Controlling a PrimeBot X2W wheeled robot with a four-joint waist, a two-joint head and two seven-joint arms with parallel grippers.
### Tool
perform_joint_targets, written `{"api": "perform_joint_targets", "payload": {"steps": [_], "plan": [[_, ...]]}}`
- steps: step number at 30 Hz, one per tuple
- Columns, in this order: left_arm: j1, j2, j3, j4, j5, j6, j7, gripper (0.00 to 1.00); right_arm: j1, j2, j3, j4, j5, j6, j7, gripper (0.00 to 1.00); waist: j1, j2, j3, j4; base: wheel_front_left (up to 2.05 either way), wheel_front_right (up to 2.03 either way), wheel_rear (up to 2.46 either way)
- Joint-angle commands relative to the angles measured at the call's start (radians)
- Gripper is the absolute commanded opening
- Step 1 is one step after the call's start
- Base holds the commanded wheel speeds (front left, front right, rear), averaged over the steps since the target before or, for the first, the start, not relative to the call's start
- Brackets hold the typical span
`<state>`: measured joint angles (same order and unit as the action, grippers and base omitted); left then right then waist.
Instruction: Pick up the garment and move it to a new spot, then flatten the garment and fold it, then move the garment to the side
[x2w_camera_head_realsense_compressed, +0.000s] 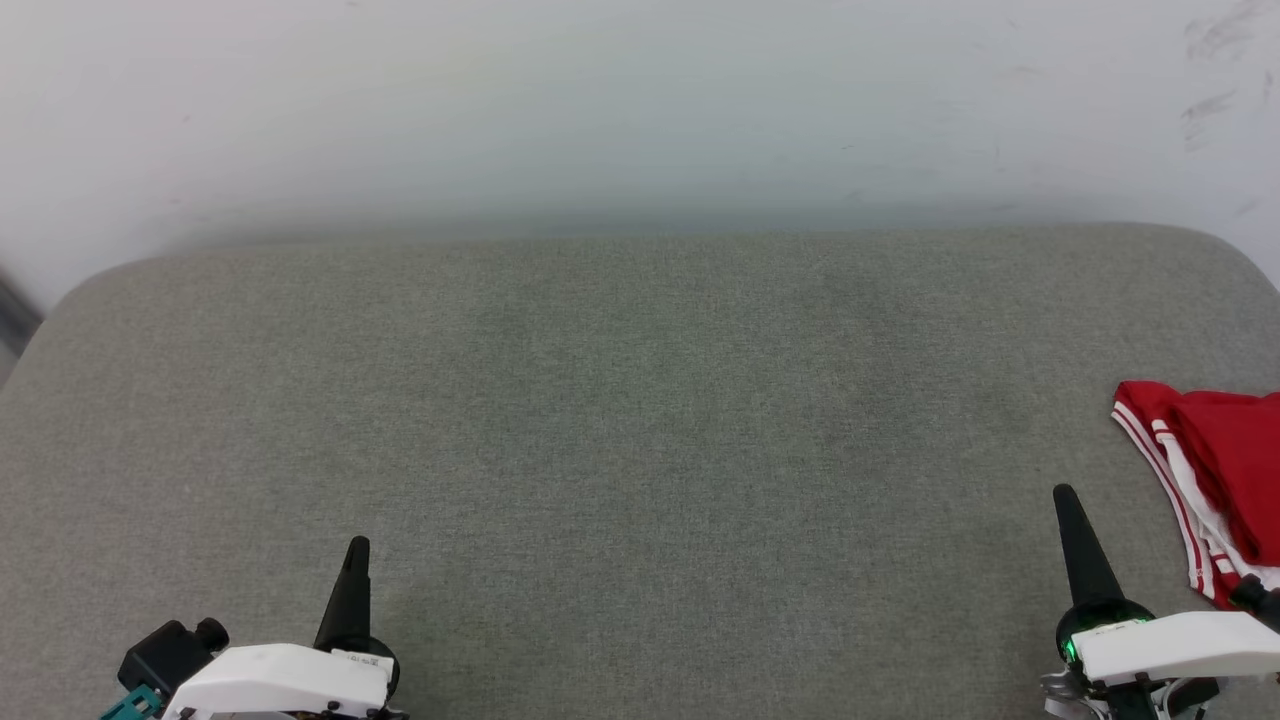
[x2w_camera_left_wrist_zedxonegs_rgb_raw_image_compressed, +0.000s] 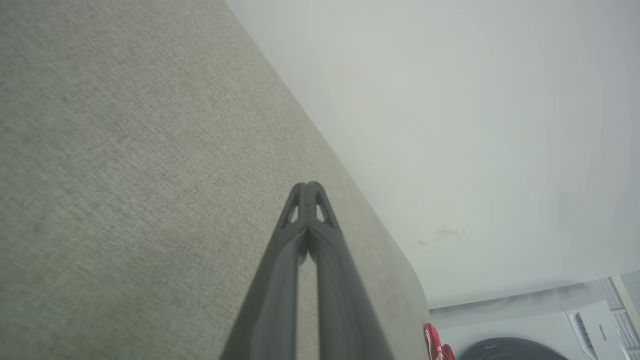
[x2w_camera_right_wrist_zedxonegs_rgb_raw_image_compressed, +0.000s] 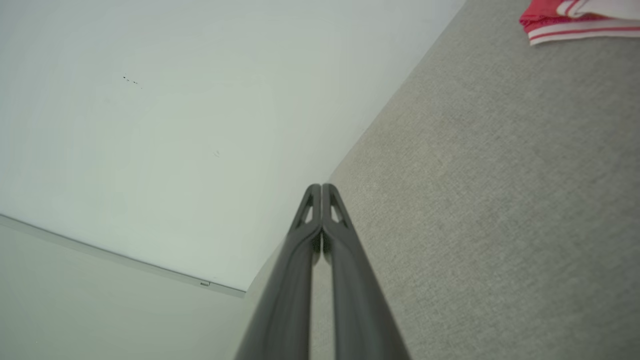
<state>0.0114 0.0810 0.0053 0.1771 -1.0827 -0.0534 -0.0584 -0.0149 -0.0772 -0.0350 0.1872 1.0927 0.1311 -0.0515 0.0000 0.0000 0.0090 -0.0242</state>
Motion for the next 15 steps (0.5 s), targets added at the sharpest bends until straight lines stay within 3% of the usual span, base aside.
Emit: {"api": "perform_joint_targets", "payload": {"steps": [1, 15], "plan": [[-0.023, 0.004, 0.006, -0.004, -0.025, -0.007, 0.006, 0.00, -0.021, -0.008, -0.004, -0.005, 0.027, 0.000, 0.005, 0.00, 0.0000, 0.0000, 0.000, 0.000, 0.00, 0.00, 0.00], [-0.051, 0.003, 0.023, 0.015, -0.175, -0.028, 0.044, 0.00, -0.043, -0.006, -0.014, 0.012, 0.172, 0.000, 0.042, 0.00, 0.0000, 0.0000, -0.001, 0.006, 0.00, 0.00, 0.00]]}}
